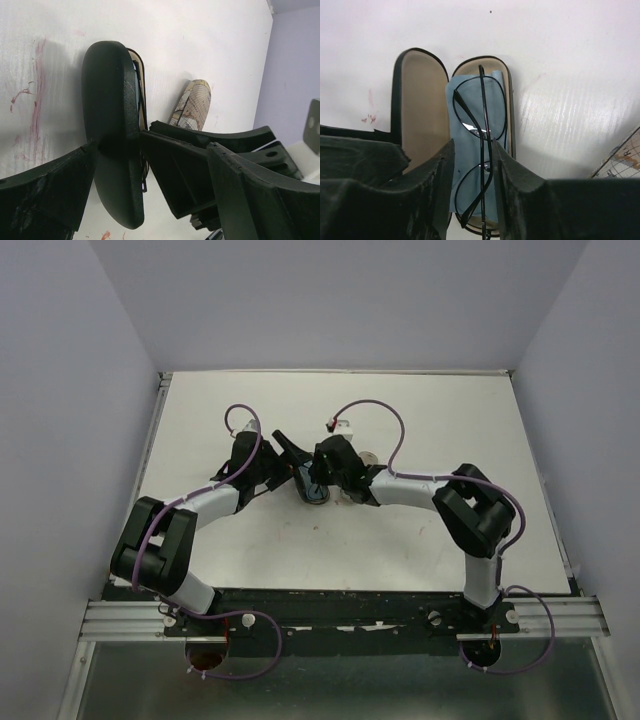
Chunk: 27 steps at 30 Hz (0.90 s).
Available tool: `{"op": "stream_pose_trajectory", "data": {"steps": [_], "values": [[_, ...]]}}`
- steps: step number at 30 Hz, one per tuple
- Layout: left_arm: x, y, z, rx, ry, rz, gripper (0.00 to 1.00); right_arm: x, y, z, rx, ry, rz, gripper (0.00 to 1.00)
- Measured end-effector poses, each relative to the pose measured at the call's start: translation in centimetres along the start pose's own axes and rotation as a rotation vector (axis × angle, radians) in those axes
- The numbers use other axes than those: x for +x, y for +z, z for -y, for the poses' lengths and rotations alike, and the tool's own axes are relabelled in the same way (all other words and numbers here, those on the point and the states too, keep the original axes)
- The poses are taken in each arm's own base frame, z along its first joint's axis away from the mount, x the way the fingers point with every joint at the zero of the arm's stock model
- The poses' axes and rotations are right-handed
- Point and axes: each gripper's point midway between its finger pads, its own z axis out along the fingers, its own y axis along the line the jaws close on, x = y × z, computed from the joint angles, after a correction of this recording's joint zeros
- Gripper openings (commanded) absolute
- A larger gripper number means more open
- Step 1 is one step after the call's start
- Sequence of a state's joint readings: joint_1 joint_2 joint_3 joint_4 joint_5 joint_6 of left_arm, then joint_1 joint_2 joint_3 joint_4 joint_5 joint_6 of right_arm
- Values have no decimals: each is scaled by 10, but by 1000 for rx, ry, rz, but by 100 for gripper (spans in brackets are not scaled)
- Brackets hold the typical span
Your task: Organize the sunglasses
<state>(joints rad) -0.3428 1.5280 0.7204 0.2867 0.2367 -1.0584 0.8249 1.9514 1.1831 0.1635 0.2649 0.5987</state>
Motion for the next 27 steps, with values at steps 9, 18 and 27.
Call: {"op": "stream_pose_trajectory", "data": {"steps": [9,18,27], "values": [[2,-1,-3,-11,8,-7,98,-12,-8,6,5,1,18,35],[3,-2,-5,-23,16,-15,99,-5,-3,44,-28,60,-63,33],[5,-1,-2,-22,28,-22,98,3,0,32,-157,94,-111,33]]}}
